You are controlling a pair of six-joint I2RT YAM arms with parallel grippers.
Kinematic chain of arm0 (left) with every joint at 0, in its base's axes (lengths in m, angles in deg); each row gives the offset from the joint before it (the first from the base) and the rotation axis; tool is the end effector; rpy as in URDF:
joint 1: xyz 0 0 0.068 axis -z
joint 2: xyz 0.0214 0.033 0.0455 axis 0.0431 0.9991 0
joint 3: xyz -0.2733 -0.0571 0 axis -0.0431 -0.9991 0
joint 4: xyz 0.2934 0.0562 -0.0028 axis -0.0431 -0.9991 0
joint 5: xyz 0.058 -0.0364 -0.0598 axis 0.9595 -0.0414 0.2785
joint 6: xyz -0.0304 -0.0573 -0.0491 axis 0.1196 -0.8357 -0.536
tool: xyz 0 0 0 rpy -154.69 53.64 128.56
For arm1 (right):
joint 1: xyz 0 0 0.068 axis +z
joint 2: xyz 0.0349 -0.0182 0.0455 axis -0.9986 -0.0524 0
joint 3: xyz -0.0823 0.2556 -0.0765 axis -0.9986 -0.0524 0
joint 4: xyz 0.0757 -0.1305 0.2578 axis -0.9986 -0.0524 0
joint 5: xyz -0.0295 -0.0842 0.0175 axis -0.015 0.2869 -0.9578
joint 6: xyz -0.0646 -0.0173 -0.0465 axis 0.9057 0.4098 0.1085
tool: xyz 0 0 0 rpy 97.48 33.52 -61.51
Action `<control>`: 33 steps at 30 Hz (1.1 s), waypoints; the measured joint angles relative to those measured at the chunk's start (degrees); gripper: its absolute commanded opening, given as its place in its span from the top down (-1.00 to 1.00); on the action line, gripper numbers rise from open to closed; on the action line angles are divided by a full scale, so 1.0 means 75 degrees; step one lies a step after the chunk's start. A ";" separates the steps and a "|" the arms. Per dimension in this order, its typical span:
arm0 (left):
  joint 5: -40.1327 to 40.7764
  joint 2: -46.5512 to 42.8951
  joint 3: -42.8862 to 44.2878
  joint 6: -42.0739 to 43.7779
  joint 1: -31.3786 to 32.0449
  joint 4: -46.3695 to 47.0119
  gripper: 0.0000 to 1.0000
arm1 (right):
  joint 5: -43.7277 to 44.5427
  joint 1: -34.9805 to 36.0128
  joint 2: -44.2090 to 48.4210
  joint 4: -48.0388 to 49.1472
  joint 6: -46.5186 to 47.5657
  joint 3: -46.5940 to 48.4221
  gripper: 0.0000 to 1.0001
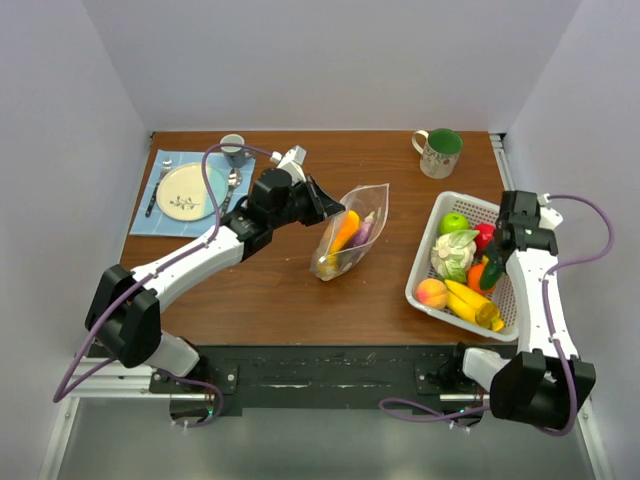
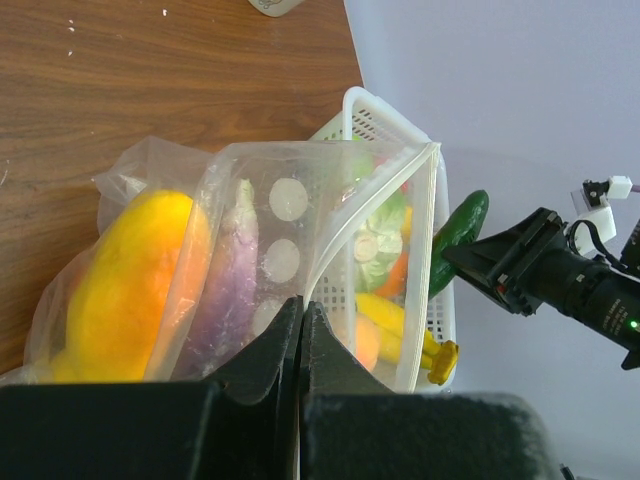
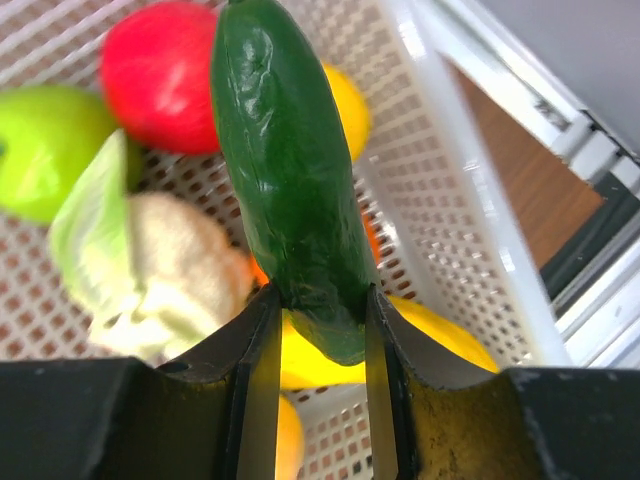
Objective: Place the food in the zip-top bag and seal the zipper
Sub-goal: Pick up the fake vegetable from the bin, then place the fake vegetable in the zipper food storage bag.
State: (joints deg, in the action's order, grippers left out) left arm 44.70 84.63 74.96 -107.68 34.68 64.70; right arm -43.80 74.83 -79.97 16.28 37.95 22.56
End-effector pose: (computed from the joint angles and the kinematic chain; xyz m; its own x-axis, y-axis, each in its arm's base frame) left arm 0.3234 -0.2625 0.2852 -0.7519 -0.4306 -0.4992 0.2224 0.5472 -0.8069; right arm 0.2508 -0.0835 0.2642 -0.4623 0.6199 -0.6341 0.7965 0.6045 0.0103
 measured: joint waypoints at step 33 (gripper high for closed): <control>-0.0064 0.0487 0.0117 -0.0006 0.0213 0.0239 1.00 | -0.1781 0.3118 0.0044 0.0178 -0.1032 0.2527 0.74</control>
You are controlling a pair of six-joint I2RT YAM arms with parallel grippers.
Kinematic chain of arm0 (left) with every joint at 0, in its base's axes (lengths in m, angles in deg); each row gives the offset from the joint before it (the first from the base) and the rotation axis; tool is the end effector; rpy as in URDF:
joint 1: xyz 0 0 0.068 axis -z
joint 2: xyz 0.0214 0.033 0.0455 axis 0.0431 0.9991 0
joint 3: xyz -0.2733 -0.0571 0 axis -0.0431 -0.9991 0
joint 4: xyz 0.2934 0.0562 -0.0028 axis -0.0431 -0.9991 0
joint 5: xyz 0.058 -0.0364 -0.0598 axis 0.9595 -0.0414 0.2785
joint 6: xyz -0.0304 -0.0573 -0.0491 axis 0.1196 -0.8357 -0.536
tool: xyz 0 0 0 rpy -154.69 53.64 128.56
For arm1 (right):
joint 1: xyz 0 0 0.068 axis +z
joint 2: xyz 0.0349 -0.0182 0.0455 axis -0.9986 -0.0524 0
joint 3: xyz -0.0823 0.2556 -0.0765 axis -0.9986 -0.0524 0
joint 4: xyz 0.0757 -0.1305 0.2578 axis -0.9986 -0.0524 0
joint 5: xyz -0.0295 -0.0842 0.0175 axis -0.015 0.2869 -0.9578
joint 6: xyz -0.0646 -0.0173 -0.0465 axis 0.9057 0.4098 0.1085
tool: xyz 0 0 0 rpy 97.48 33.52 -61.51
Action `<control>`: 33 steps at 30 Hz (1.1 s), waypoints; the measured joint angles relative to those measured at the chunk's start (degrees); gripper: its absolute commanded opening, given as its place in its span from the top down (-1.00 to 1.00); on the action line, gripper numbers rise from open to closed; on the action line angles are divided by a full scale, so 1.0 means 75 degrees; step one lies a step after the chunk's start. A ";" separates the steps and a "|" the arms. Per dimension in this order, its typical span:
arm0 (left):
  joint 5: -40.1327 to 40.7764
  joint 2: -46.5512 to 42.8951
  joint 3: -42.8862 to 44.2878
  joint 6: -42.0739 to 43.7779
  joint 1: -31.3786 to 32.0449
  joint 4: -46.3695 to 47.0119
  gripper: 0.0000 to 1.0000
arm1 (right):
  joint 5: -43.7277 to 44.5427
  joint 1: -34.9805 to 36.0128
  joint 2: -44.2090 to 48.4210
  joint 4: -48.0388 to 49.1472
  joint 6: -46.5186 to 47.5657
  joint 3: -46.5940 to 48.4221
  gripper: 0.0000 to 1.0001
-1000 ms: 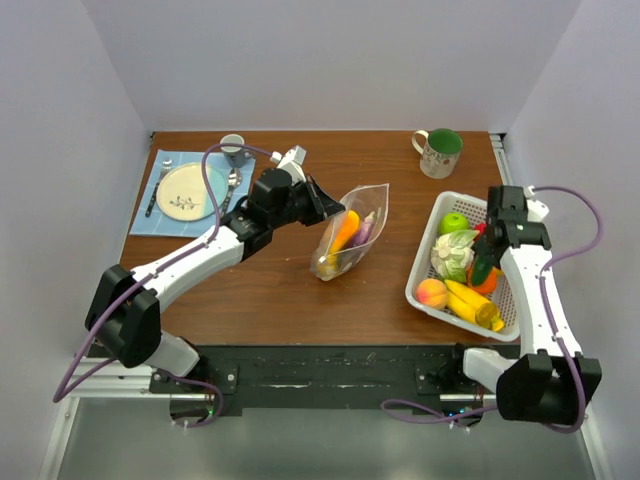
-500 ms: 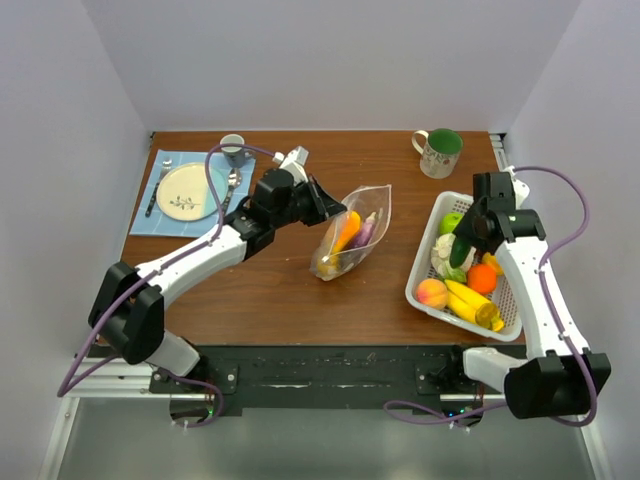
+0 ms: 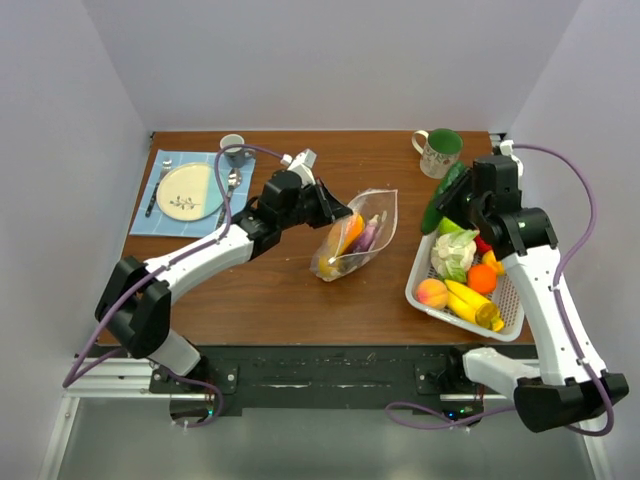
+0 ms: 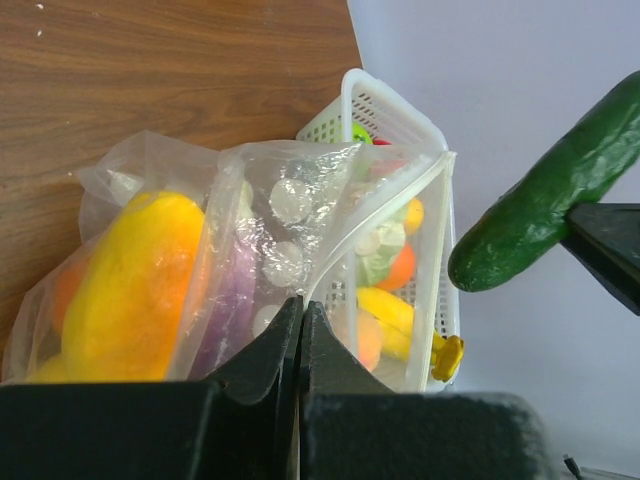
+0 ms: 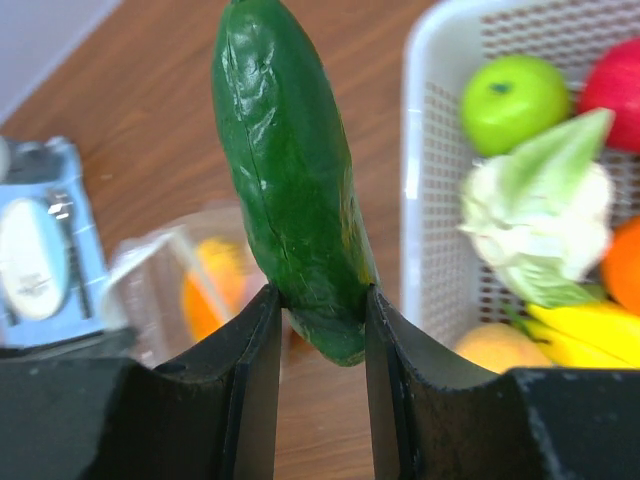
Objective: Place the food in the zip-top bag and seal the zipper
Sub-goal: Place the fake vegetable in the zipper food storage bag.
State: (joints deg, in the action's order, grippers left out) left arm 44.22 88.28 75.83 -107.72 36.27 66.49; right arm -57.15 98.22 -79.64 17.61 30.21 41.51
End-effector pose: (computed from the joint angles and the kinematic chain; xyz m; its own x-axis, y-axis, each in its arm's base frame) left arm 0.3261 -0.2802 0.2701 -0.7745 -0.3995 -0.4905 0.2290 0.5457 -0.8061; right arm 0.2743 0.0411 0.3881 -0.4749 0.5705 -0.6701 0.3586 0.8208 0.4447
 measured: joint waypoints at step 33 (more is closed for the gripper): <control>0.0804 -0.0119 0.0399 0.0006 0.0058 -0.0350 1.00 | 0.2072 0.4325 -0.0933 0.2171 -0.1055 -0.0615 -0.82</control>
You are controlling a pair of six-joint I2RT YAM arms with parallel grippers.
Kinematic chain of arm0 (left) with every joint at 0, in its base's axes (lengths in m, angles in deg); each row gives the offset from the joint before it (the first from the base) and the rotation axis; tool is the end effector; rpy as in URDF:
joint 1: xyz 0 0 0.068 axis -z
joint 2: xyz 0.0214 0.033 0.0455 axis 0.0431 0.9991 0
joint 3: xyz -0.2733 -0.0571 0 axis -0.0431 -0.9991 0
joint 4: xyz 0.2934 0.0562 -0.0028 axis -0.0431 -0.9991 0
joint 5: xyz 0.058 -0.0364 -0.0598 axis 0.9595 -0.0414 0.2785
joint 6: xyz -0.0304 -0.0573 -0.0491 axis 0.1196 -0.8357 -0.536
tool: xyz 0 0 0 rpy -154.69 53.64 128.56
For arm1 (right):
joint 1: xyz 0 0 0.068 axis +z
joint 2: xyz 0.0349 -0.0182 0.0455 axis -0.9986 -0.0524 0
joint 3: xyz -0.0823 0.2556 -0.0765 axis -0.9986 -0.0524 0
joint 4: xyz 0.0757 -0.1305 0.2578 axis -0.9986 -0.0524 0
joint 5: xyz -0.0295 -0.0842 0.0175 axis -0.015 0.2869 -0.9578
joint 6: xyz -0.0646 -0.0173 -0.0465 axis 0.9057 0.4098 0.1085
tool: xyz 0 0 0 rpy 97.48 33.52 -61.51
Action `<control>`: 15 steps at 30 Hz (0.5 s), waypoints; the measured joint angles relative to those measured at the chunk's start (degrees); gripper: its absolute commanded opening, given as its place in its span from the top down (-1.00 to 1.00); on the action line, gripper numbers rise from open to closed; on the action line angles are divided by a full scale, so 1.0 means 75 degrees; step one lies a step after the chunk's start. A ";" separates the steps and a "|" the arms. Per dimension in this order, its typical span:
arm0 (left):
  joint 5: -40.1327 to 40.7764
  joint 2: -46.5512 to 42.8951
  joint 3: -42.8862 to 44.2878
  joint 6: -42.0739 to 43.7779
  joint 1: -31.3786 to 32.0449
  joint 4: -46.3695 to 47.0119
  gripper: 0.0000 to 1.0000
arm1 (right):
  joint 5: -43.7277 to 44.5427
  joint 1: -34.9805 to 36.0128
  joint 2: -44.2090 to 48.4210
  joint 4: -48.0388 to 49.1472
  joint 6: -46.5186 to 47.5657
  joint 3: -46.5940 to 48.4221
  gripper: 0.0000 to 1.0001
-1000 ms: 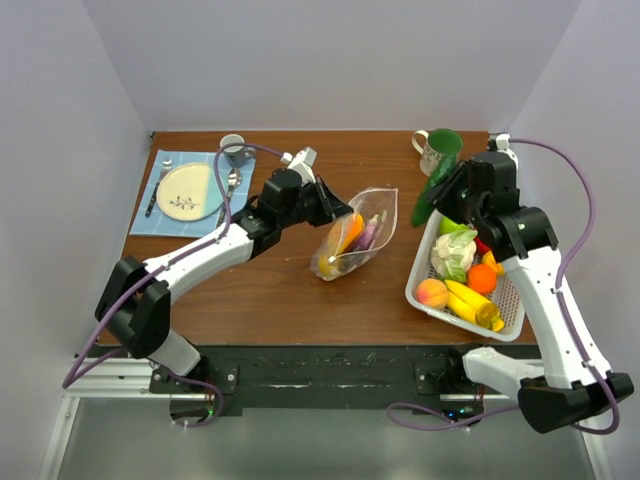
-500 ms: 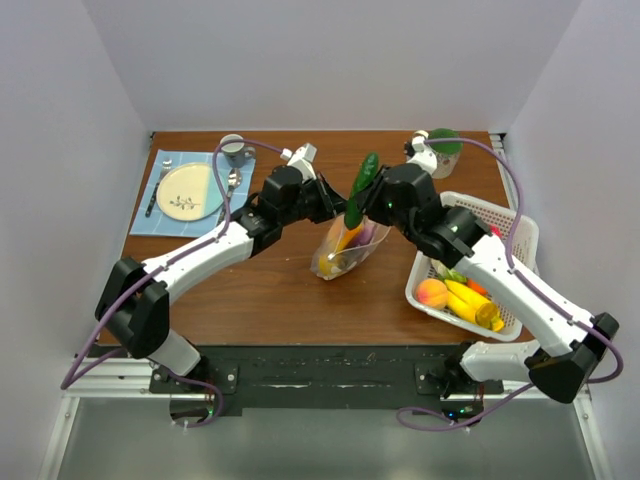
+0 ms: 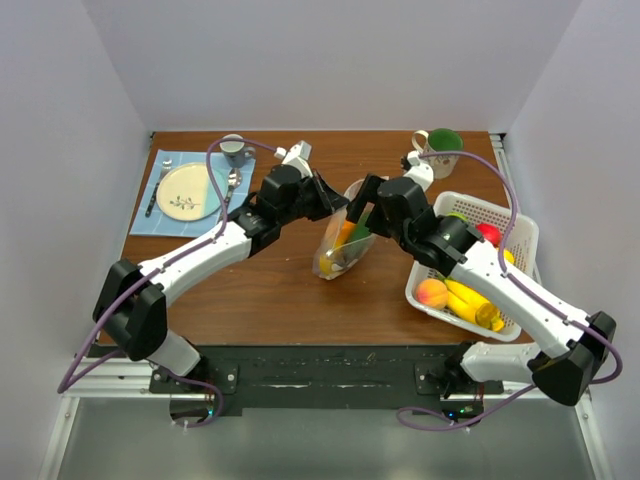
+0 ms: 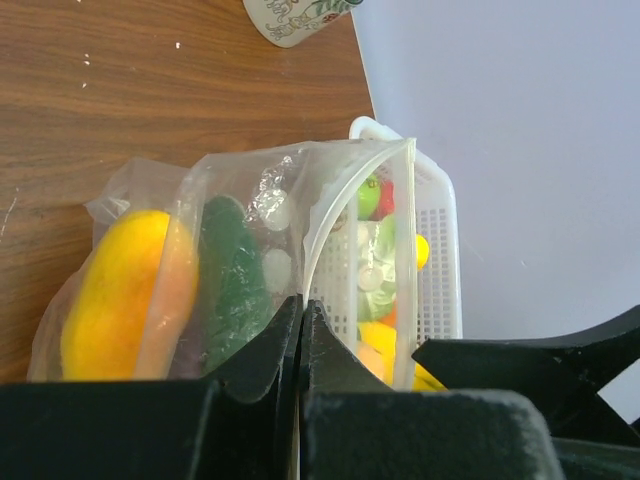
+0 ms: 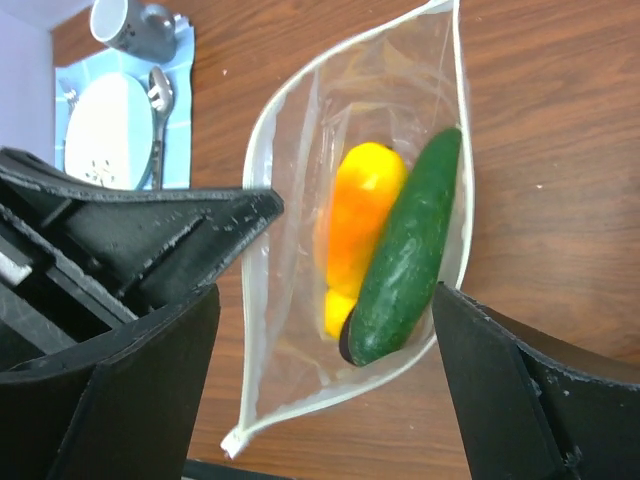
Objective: Place the food in the zip-top bag and seal the zipper
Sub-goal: Place the fake vegetable in the zipper food storage bag.
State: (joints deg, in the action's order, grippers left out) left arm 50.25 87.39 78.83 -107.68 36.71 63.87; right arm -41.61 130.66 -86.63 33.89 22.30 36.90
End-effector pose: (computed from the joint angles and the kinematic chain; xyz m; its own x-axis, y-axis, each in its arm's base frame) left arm 0.3299 -0.2781 0.2920 -0.7150 -0.4610 -0.5256 0.2091 0.5764 -0.7899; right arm 0.2586 0.2037 0.3583 -0.5190 0.4475 -0.7283 0.0682 0.8710 0.4866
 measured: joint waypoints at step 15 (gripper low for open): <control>0.0038 -0.0562 -0.0309 0.0006 -0.0411 -0.0003 1.00 | 0.1326 -0.1480 0.2133 -0.3596 -0.0152 0.0038 -0.75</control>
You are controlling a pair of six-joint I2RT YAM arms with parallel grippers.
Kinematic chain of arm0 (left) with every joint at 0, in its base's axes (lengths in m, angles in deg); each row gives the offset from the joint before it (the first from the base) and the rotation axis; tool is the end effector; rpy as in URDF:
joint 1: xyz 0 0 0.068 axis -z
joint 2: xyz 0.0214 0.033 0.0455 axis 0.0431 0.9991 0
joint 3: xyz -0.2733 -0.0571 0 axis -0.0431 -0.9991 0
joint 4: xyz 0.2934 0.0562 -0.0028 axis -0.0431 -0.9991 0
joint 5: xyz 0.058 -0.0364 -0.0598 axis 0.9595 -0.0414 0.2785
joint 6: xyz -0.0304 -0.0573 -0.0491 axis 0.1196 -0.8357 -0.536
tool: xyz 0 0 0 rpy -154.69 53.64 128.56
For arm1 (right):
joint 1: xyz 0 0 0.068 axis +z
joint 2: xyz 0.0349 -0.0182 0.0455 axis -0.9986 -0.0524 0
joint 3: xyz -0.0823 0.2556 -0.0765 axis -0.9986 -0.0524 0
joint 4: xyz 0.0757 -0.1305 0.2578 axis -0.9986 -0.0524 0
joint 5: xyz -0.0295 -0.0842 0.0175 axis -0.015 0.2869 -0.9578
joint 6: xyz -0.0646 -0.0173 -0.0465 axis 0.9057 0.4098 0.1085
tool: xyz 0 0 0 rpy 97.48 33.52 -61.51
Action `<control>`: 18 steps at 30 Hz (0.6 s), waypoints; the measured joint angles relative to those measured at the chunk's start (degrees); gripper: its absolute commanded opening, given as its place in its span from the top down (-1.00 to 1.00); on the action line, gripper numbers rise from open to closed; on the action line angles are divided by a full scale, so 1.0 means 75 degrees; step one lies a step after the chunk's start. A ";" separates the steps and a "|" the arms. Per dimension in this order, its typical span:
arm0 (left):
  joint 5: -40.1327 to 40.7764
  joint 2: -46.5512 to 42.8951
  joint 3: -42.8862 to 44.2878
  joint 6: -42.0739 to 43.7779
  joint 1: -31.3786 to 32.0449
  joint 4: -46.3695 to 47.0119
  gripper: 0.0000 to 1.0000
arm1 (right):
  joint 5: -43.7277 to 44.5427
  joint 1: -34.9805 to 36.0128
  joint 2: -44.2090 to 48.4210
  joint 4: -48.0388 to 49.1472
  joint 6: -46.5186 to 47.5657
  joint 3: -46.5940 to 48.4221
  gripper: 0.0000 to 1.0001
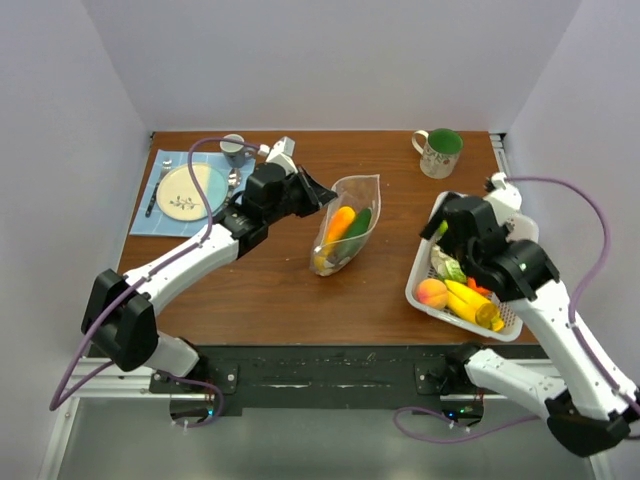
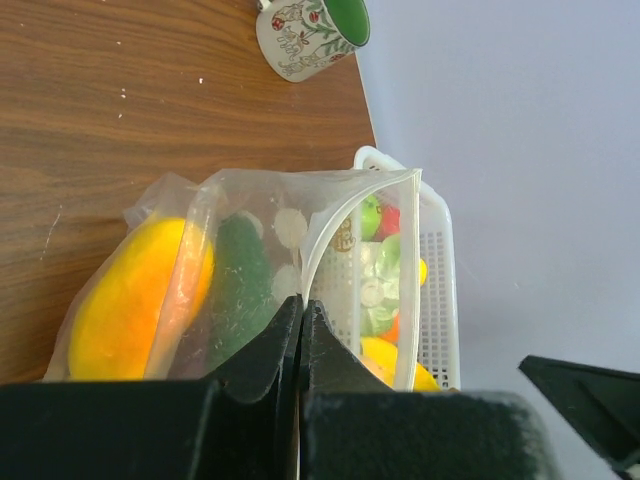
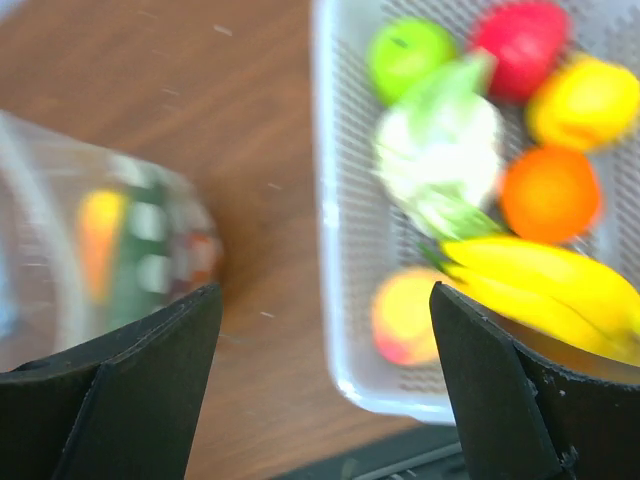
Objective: Place the food in the zip-top bag and seal the zipper
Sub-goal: Place the fake vegetable in the zipper food storage bag, then pick up the fake fruit from the bin.
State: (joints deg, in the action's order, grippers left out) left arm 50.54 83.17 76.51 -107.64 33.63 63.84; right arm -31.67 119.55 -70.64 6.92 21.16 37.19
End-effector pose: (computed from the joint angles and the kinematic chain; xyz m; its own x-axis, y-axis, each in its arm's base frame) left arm 0.3308 -0.2497 0.3044 -0.6722 -0.5111 -0.5357 0.1971 0.5738 -0.7949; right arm 0.2006 0.0786 0.3843 -0.4222 0.4710 -0.7745 0.4003 0.8635 0.3069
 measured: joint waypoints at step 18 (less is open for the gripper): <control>-0.0096 -0.0184 -0.0428 -0.0009 -0.0006 0.0239 1.00 | -0.1480 -0.1049 0.0181 0.0825 -0.0871 -0.4138 -0.71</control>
State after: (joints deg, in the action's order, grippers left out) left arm 49.82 81.79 73.30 -107.70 33.58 65.64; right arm -42.77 111.69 -69.28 13.11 14.63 6.15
